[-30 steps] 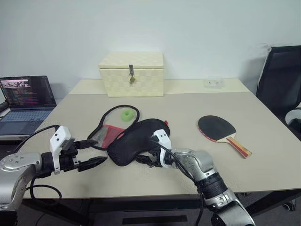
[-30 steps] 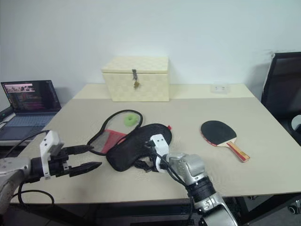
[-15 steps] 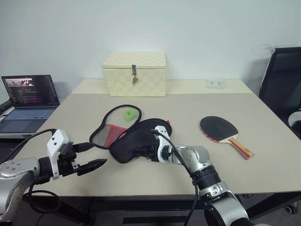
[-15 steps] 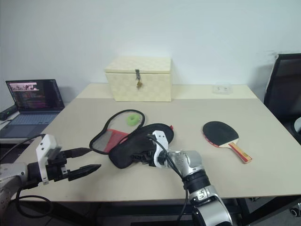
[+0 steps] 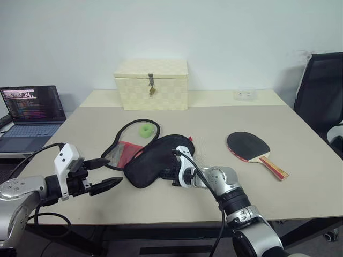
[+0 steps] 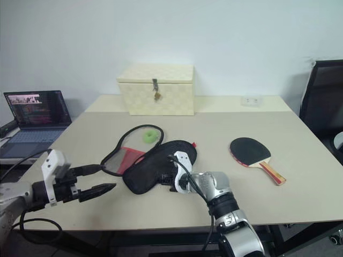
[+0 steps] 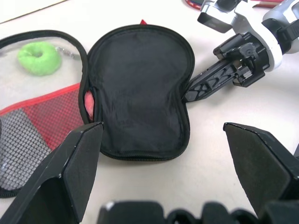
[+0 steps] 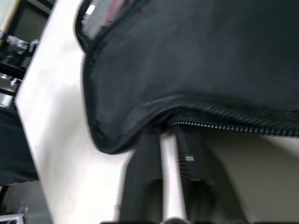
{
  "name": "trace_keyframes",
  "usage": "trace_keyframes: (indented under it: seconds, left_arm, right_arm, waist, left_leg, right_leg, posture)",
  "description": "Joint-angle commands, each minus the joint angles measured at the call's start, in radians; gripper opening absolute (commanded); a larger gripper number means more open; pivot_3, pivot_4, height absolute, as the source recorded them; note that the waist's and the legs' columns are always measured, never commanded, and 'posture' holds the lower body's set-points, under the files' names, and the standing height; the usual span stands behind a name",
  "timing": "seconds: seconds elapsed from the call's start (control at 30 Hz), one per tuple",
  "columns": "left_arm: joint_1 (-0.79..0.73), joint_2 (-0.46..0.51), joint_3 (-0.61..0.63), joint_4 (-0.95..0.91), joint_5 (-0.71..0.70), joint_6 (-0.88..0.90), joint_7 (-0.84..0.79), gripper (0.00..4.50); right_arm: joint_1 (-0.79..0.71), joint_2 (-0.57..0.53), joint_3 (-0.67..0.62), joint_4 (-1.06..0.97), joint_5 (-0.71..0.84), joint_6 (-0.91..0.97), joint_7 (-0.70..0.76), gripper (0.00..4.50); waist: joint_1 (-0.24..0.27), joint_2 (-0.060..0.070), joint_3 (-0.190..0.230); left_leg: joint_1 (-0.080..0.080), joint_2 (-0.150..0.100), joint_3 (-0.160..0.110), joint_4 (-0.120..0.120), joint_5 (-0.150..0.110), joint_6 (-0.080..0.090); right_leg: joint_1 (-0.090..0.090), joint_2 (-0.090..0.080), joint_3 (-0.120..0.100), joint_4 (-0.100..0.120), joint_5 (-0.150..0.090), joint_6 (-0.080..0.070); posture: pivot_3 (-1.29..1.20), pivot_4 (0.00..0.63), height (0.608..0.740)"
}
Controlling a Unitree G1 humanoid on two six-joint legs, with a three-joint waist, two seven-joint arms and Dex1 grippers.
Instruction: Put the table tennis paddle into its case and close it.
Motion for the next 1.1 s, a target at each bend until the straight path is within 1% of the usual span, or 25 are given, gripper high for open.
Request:
trace_keyframes:
  seconds: [0.03, 0.23, 0.37, 0.63, 0.77, 0.9, 0.97, 1.1]
  left_arm:
    - [-0.007, 0.000, 0.009, -0.012, -0.003, -0.010, 0.001, 4.50]
    - [-0.002, -0.003, 0.009, -0.014, -0.001, -0.012, 0.001, 4.50]
    - [-0.008, -0.007, 0.001, -0.020, -0.003, -0.010, 0.001, 4.50]
    - [-0.064, -0.017, -0.059, -0.023, -0.004, -0.017, -0.014, 4.50]
    - [-0.113, -0.028, -0.107, -0.025, -0.005, -0.016, -0.023, 4.50]
    - [-0.163, -0.039, -0.154, -0.017, 0.001, -0.017, -0.033, 4.50]
    - [-0.202, -0.054, -0.194, -0.009, 0.008, -0.019, -0.040, 4.50]
    - [-0.245, -0.070, -0.235, 0.008, 0.020, -0.025, -0.049, 4.50]
  right_arm:
    - [-0.077, 0.172, -0.014, 0.016, 0.026, -0.013, -0.017, 0.04]
    - [-0.081, 0.141, -0.029, 0.013, 0.047, -0.010, -0.028, 0.04]
    - [-0.056, 0.072, -0.042, -0.053, 0.069, 0.046, -0.020, 0.04]
    - [0.043, -0.161, -0.058, -0.280, 0.085, 0.265, 0.048, 0.04]
    - [0.067, -0.247, -0.060, -0.360, 0.102, 0.338, 0.082, 0.04]
    - [0.064, -0.336, -0.038, -0.381, 0.091, 0.355, 0.140, 0.04]
    - [0.046, -0.430, -0.015, -0.353, 0.063, 0.329, 0.200, 0.04]
    - [0.004, -0.551, 0.039, -0.284, 0.013, 0.263, 0.298, 0.04]
  waist:
    - [0.000, 0.000, 0.000]
    - [0.000, 0.000, 0.000]
    - [0.000, 0.000, 0.000]
    - [0.009, 0.000, 0.000]
    - [0.010, 0.000, 0.000]
    - [0.001, 0.000, 0.000]
    - [0.001, 0.001, 0.001]
    - [0.004, 0.000, 0.001]
  left_leg:
    - [0.000, 0.000, 0.000, 0.000, 0.000, 0.000]
    - [0.000, 0.000, 0.000, 0.000, 0.000, 0.000]
    - [0.000, 0.000, 0.000, 0.000, 0.000, 0.000]
    - [-0.002, 0.000, -0.001, -0.001, 0.000, 0.000]
    - [-0.002, -0.001, -0.001, -0.001, 0.000, 0.000]
    - [-0.002, 0.000, 0.001, -0.001, 0.000, 0.000]
    - [-0.002, 0.000, 0.001, -0.001, 0.000, 0.000]
    - [-0.004, -0.002, 0.003, 0.000, 0.000, 0.000]
  right_leg:
    - [0.000, 0.000, 0.000, 0.000, 0.000, 0.000]
    - [0.000, 0.000, 0.000, 0.000, 0.000, 0.000]
    - [0.000, 0.000, 0.000, 0.000, 0.000, 0.000]
    - [-0.001, 0.000, 0.000, -0.001, 0.000, 0.000]
    - [-0.001, 0.000, 0.000, -0.001, 0.000, 0.000]
    - [-0.002, 0.000, 0.000, -0.001, 0.000, 0.000]
    - [-0.002, 0.001, 0.000, -0.001, 0.000, 0.000]
    - [-0.002, 0.001, 0.000, -0.002, 0.000, 0.000]
  posture:
    - [0.00, 0.150, 0.740]
    - [0.00, 0.150, 0.740]
    - [0.00, 0.150, 0.740]
    - [0.00, 0.150, 0.740]
    - [0.00, 0.150, 0.740]
    - [0.00, 0.150, 0.740]
    - [0.00, 0.150, 0.740]
    - [0.00, 0.150, 0.740]
